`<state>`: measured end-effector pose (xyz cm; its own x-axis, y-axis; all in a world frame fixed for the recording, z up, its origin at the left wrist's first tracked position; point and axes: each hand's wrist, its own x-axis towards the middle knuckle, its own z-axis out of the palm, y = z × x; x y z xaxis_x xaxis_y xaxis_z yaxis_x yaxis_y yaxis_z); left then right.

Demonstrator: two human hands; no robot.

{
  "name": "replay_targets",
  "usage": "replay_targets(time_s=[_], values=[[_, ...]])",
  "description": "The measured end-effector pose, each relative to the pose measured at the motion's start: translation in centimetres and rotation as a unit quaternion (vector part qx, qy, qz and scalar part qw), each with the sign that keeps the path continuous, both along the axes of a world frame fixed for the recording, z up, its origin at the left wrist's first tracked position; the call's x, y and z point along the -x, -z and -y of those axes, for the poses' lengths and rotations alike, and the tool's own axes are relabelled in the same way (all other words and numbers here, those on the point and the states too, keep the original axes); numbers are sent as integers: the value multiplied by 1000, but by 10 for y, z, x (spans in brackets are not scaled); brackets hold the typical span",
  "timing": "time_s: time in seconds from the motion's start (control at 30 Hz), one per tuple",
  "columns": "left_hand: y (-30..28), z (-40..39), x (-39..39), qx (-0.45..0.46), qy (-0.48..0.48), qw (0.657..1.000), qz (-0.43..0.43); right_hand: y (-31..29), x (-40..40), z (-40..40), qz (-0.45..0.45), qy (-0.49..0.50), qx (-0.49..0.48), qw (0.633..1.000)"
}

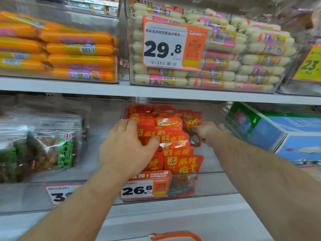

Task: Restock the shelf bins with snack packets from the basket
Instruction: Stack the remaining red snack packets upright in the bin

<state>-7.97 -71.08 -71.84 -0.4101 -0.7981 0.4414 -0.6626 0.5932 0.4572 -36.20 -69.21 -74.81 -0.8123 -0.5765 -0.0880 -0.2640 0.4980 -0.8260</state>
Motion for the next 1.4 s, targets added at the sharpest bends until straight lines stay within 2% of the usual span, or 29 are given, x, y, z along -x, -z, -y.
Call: replay_targets(time_s=[0.33,0.63,0.93,1.07,1.13,1.2,1.27,1.33,1.4], values=[[1,0,1,4,-6,1000,-5,17,4,14,11,39,29,999],[1,0,1,-4,-3,1000,-15,20,10,12,16,31,5,999],[-3,0,-2,-40,12,999,-13,0,-9,-10,0,35,-24,999],[-10,4,-4,-76,56,995,-20,-29,-35,-31,-82,92,39,992],[-12,6,-11,-92,92,991,-40,-47,-64,-47,-185,88,83,975],[-9,-2,-21,-48,134,989,-29,-65,-102,-70,-316,40,125,940],[-2,-22,-33,34,169,985,-21,-73,-137,-91,-399,-13,165,902],[7,-45,-45,109,203,972,-46,-67,-160,-103,-430,-41,198,880],[17,-63,-58,137,233,960,-73,-53,-182,-110,-441,-65,231,865]])
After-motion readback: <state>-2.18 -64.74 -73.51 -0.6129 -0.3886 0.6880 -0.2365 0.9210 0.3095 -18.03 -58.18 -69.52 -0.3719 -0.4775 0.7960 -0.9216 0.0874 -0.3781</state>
